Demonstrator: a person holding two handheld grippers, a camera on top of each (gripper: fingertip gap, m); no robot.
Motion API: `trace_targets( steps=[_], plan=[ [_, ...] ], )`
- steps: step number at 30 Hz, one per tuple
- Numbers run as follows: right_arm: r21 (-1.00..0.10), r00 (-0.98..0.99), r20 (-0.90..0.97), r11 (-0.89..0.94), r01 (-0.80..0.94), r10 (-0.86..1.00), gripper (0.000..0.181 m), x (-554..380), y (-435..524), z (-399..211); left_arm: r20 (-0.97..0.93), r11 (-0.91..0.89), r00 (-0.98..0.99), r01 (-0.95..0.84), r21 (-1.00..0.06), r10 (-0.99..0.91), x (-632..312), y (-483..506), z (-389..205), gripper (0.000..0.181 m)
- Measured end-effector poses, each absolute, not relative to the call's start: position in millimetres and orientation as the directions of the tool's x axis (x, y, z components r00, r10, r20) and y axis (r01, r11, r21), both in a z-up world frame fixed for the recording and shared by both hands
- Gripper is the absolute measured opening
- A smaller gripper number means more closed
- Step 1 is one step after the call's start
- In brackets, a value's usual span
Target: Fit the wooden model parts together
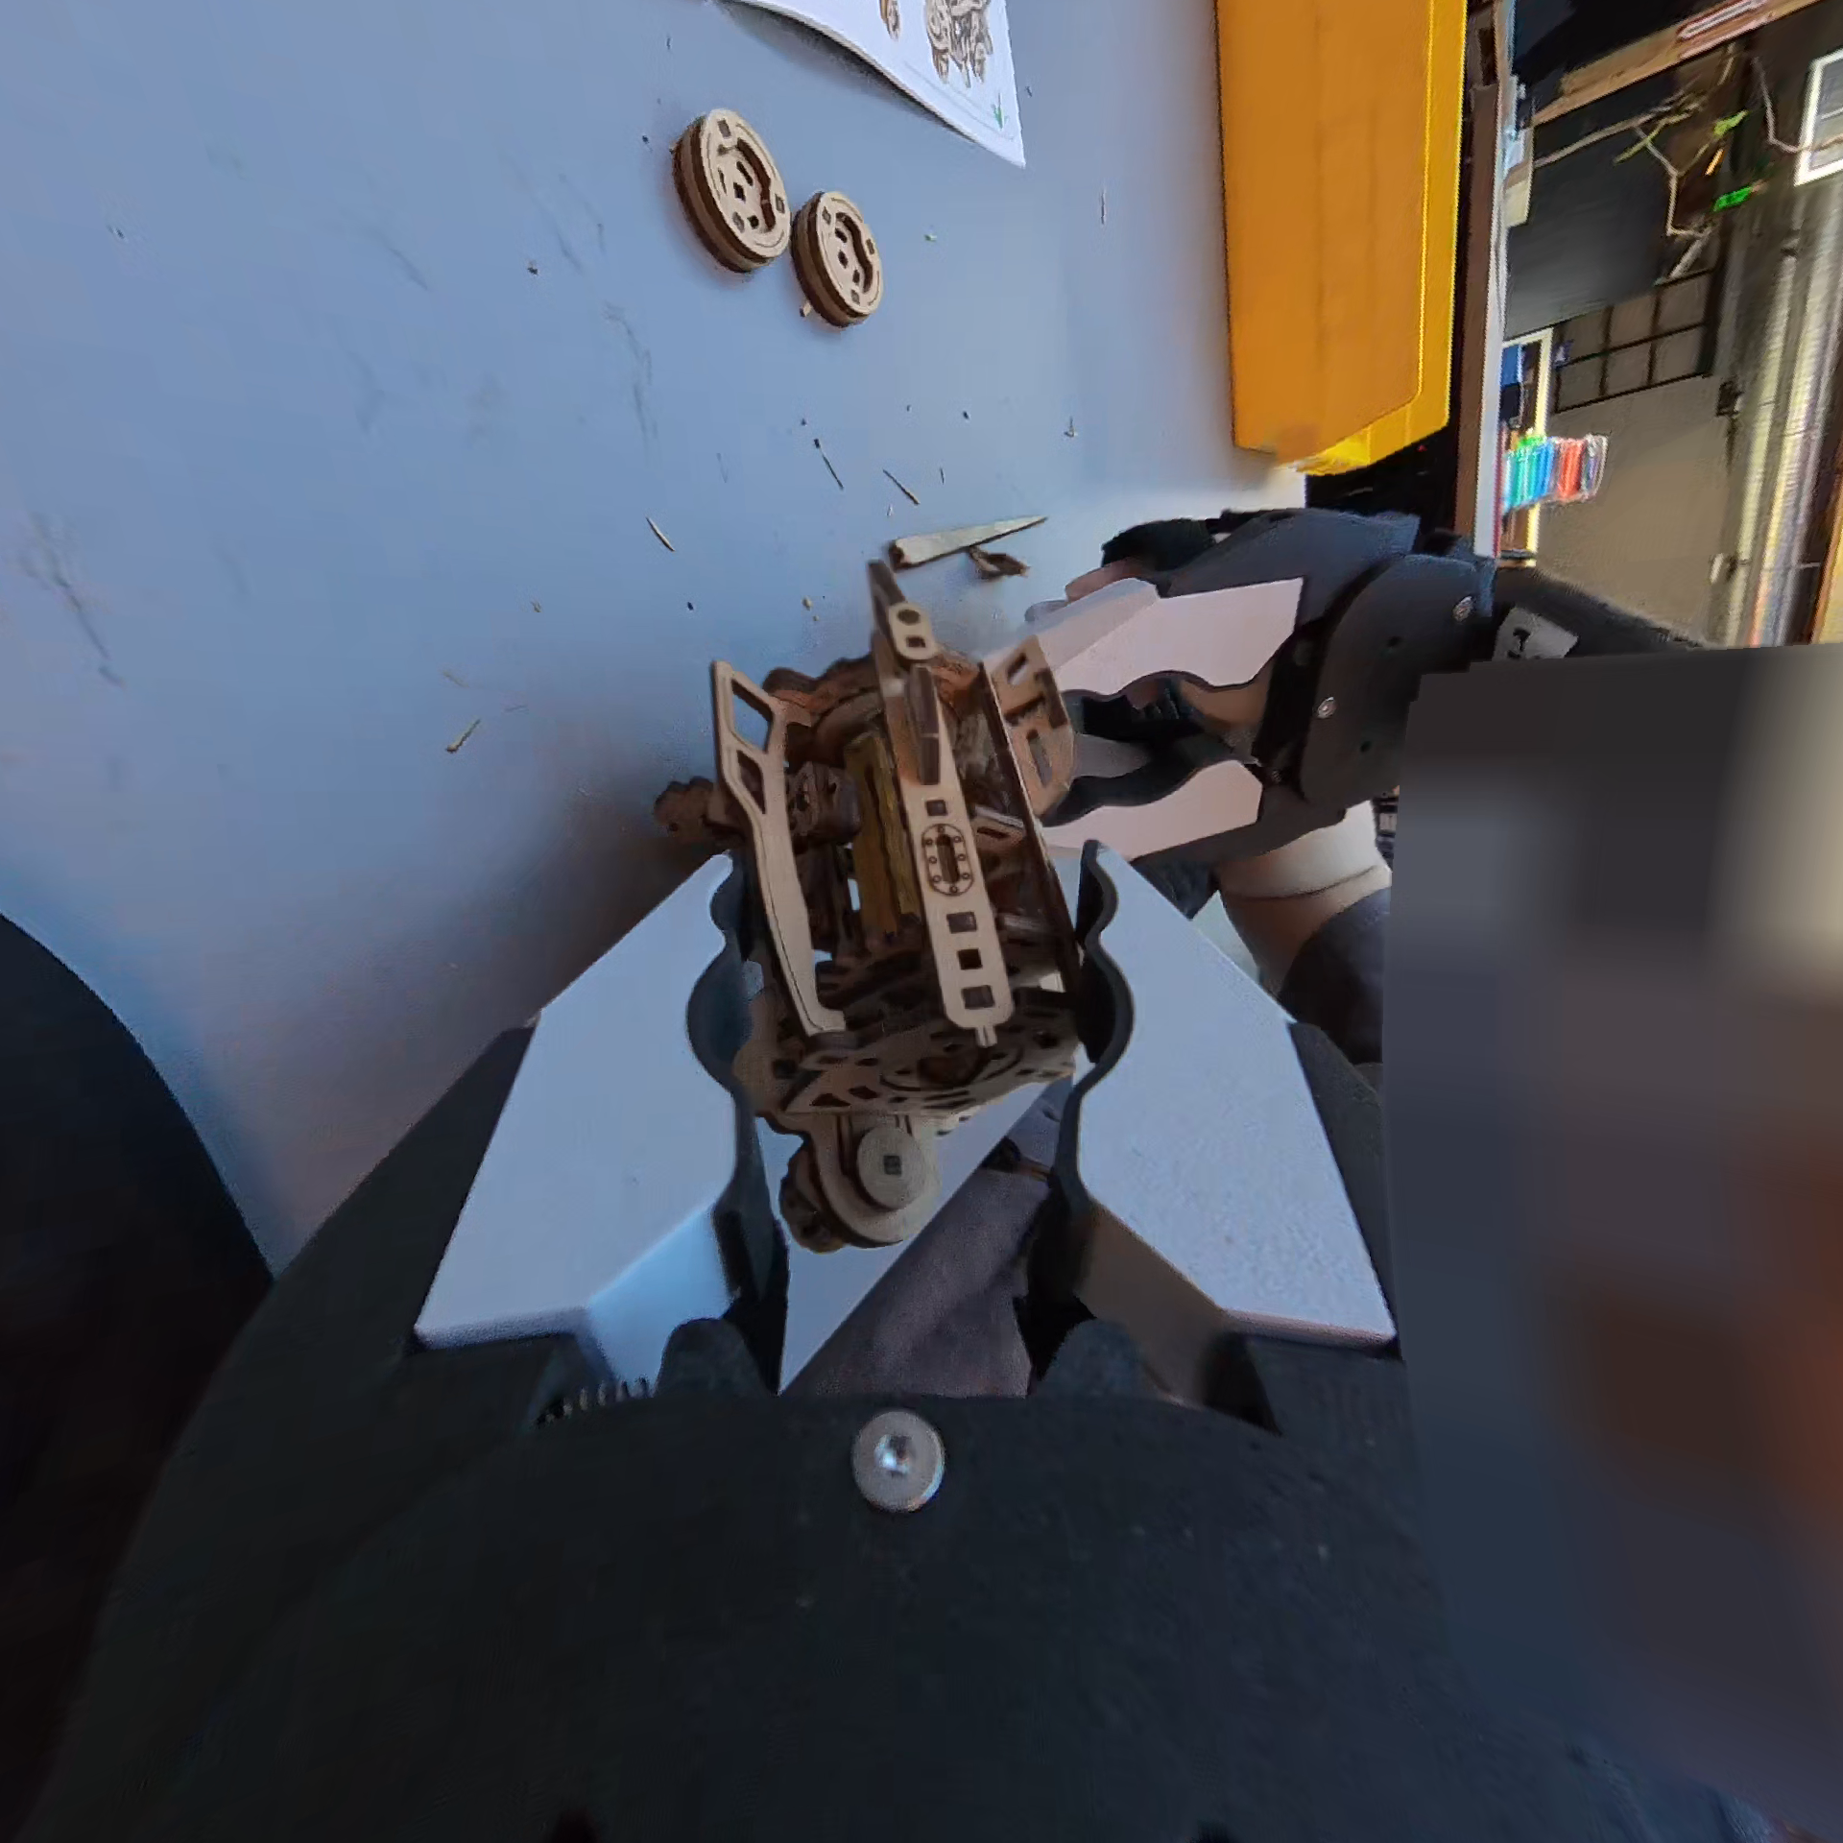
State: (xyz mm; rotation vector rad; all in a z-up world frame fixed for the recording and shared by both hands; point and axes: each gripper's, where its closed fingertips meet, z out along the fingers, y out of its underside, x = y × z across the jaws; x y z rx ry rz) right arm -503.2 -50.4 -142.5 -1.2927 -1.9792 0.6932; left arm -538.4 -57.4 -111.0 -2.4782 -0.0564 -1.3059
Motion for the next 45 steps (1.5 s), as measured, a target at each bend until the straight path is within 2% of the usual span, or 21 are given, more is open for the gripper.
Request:
trace_targets(
  steps=[3, 5, 12, 14, 17, 20, 24, 26, 28, 30, 35, 40, 45],
  plan=[
    [-0.752, -0.268, 0.22, 0.338, 0.566, 0.938, 0.044, -509, -56, -140, 0.778, -0.965, 0.619, 0.122, -0.23, -0.107, -545, -58, -115, 0.061],
    [-0.782, -0.225, 0.203, 0.296, 0.548, 0.953, 0.059, -514, -57, -132, 0.748, -0.973, 0.653, 0.078, -0.218, -0.116, -547, -59, -115, 0.061],
    [-0.828, -0.13, 0.274, 0.302, 0.473, 0.953, 0.099, -527, -39, -98, 0.67, -0.968, 0.711, -0.06, -0.245, -0.214, -539, -64, -113, 0.059],
    [-0.826, -0.139, 0.273, 0.306, 0.473, 0.952, 0.1, -532, -44, -96, 0.667, -0.966, 0.712, -0.062, -0.251, -0.219, -537, -65, -113, 0.064],
    [-0.78, -0.172, 0.349, 0.387, 0.491, 0.921, 0.101, -539, -54, -103, 0.672, -0.961, 0.7, -0.073, -0.267, -0.24, -535, -71, -112, 0.063],
    [-0.764, -0.186, 0.369, 0.411, 0.497, 0.911, 0.099, -543, -59, -106, 0.663, -0.942, 0.692, -0.075, -0.327, -0.285, -541, -75, -106, 0.065],
    [-0.777, -0.194, 0.337, 0.388, 0.495, 0.921, 0.088, -545, -63, -106, 0.529, -0.819, 0.704, -0.132, -0.558, -0.474, -555, -83, -85, 0.079],
    [-0.78, -0.191, 0.33, 0.381, 0.496, 0.925, 0.079, -545, -63, -104, 0.397, -0.709, 0.73, -0.169, -0.685, -0.557, -565, -92, -78, 0.099],
    [-0.782, -0.187, 0.316, 0.367, 0.504, 0.93, 0.069, -546, -61, -102, 0.286, -0.609, 0.769, -0.165, -0.776, -0.572, -577, -102, -81, 0.114],
    [-0.792, -0.166, 0.296, 0.339, 0.507, 0.941, 0.068, -547, -58, -98, 0.231, -0.546, 0.799, -0.141, -0.826, -0.555, -583, -112, -93, 0.119],
    [-0.812, -0.144, 0.213, 0.257, 0.524, 0.966, 0.068, -551, -53, -94, 0.064, -0.566, 0.884, -0.239, -0.789, -0.463, -588, -106, -137, 0.123],
    [-0.821, -0.125, 0.181, 0.22, 0.528, 0.975, 0.067, -546, -48, -96, 0.191, -0.604, 0.886, -0.119, -0.788, -0.423, -576, -91, -145, 0.116],
    [-0.825, -0.119, 0.173, 0.21, 0.524, 0.978, 0.065, -532, -42, -100, 0.218, -0.626, 0.865, -0.134, -0.768, -0.452, -569, -88, -151, 0.095]
  ],
)
